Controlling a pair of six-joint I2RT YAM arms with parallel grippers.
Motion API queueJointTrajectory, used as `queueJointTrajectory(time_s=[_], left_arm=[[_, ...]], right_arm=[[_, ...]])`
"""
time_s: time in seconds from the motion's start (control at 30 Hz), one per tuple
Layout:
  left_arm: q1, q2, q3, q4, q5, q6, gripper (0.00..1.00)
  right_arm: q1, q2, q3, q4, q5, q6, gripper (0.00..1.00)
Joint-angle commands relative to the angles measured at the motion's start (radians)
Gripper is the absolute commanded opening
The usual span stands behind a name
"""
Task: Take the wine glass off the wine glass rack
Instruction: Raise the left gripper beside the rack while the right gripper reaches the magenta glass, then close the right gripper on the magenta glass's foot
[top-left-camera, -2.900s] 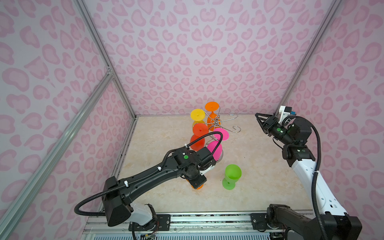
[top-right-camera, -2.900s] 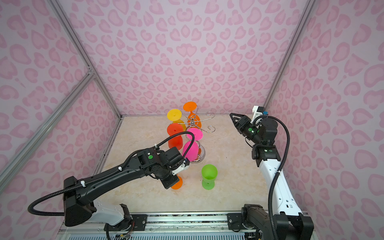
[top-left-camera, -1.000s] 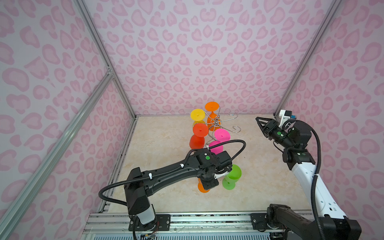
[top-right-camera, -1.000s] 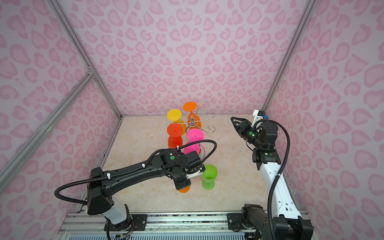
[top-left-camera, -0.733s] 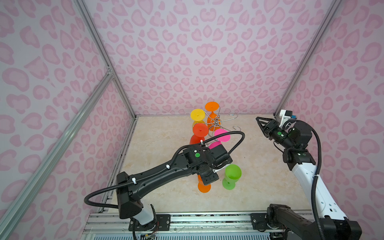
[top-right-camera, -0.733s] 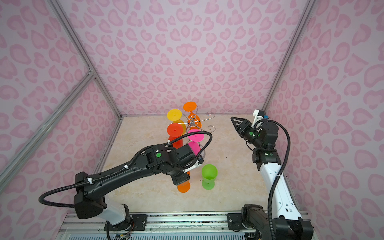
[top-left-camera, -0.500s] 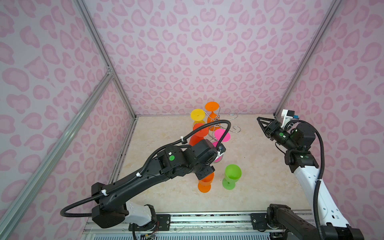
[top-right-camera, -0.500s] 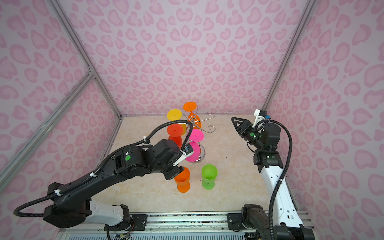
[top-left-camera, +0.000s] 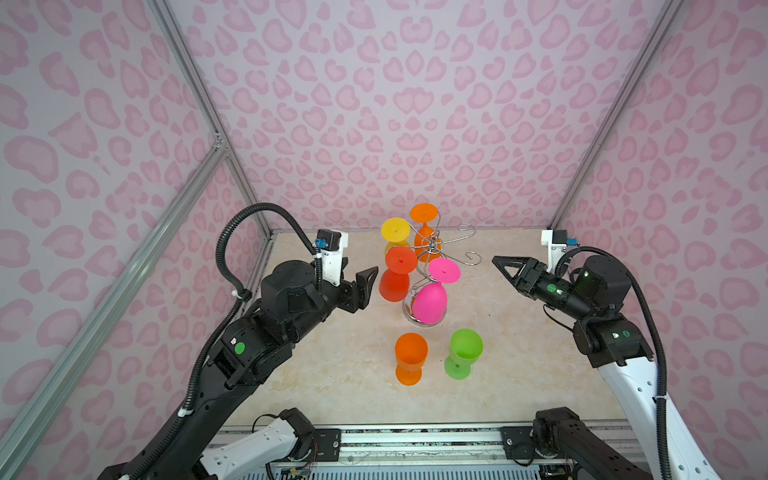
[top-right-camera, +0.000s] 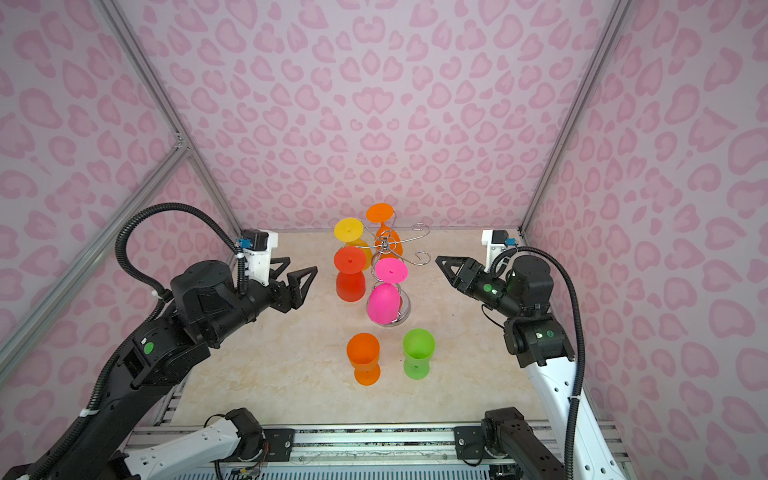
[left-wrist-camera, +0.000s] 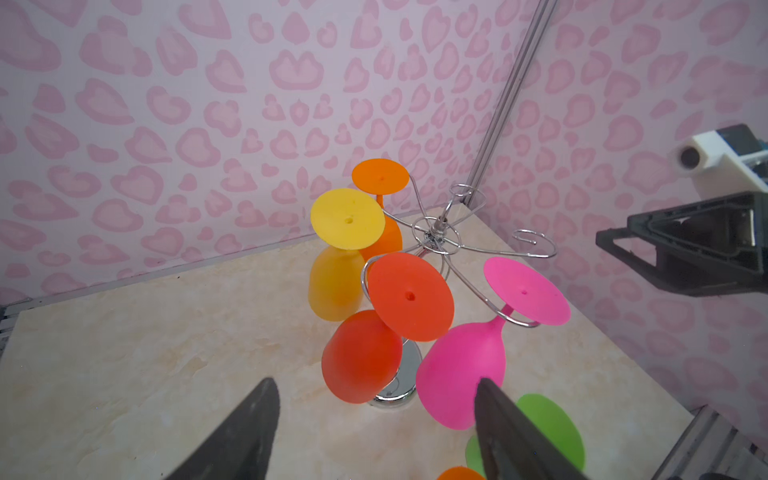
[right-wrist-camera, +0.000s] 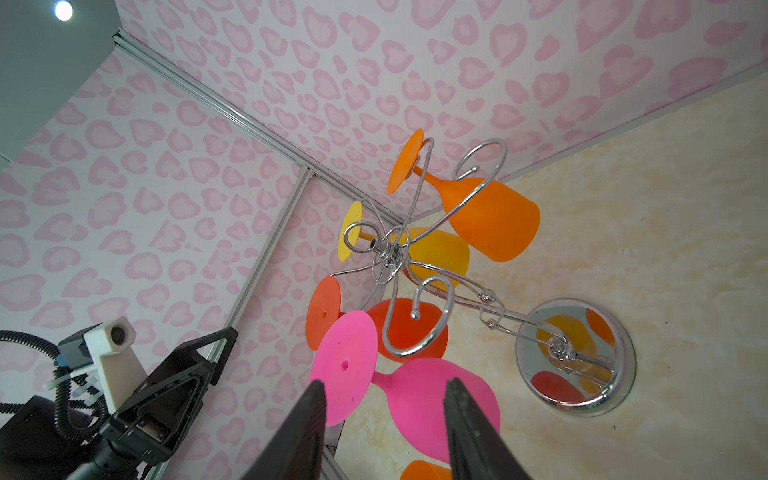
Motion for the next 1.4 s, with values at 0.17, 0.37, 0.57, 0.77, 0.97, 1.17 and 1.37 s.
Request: queueJointTrajectory(time_s=[0.17,0.37,0.57,0.77,0.97,1.17,1.37], left_arm=[[0.143,0.039,-0.048,0.217,0.189,-0.148,0.75],[0.186,0.060,-0.059,0.237,0.251,-0.161,0.75],[0.204,0.054,-0.069,0.246,0.274,-0.167,0.75],[0.215,0.047,-0.069,0.245,0.279,-0.159,0.75],[0.223,0.044,-0.068,0.240,0.277,-0.154,0.76],[0.224,0.041,-0.073,0.240,0.269,-0.152,0.75],[0.226,0.041,-0.081,0.241,0.270,-0.155,0.75]], right_arm=[[0.138,0.028,-0.031,0.048,0.078,0.029,0.47],[0.208,0.090,-0.041,0.132,0.096,0.052,0.47],[0.239,0.148,-0.036,0.204,0.092,0.073,0.47],[0.255,0.197,-0.022,0.250,0.081,0.089,0.47],[0.271,0.232,-0.012,0.281,0.070,0.105,0.44],[0.272,0.241,-0.014,0.296,0.058,0.120,0.32],[0.272,0.227,-0.017,0.290,0.060,0.122,0.21]])
